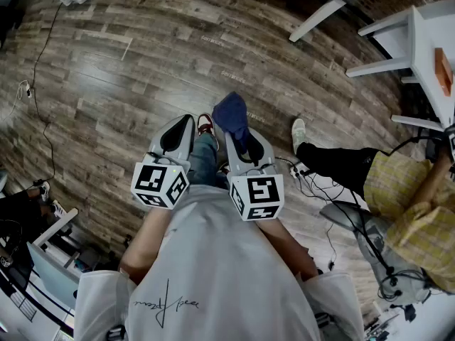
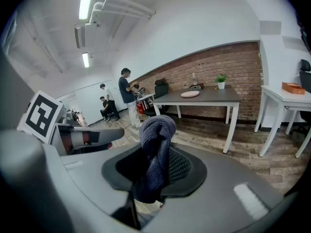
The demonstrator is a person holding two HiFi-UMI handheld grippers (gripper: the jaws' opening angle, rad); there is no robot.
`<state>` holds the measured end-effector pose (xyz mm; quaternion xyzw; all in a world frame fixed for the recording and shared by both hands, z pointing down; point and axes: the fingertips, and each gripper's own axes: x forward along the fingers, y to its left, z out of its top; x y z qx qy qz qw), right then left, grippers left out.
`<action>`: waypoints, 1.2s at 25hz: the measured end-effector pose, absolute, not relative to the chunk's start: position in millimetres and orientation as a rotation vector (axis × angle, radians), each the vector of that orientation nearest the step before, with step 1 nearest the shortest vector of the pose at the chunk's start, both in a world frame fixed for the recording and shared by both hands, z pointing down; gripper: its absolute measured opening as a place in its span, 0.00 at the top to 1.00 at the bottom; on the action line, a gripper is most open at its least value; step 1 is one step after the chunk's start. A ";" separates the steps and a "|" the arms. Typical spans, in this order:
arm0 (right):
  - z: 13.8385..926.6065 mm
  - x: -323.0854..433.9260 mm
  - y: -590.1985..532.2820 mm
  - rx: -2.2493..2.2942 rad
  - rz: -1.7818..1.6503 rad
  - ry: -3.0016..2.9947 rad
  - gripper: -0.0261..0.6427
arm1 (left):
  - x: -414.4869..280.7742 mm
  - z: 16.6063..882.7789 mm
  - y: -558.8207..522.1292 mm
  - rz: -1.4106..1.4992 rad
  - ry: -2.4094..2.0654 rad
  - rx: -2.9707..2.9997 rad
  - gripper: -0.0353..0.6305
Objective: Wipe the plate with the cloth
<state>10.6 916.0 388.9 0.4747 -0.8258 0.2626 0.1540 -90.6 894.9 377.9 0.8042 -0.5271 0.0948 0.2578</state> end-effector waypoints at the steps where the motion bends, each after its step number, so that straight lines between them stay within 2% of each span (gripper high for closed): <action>1: 390.7 11.4 905.7 1.352 0.752 -2.375 0.80 | -87.5 379.4 884.2 0.269 -1.431 2.189 0.92; 6: 398.0 9.6 859.9 1.343 0.749 -2.379 0.80 | -81.4 385.1 834.9 0.294 -1.408 2.218 0.92; 17: 385.4 -44.3 775.4 1.352 0.667 -2.382 0.79 | -141.4 367.3 749.5 0.270 -1.476 2.255 0.94; 30: 366.9 -49.1 708.1 1.434 0.663 -2.370 0.78 | -151.8 346.5 683.1 0.225 -1.471 2.361 0.94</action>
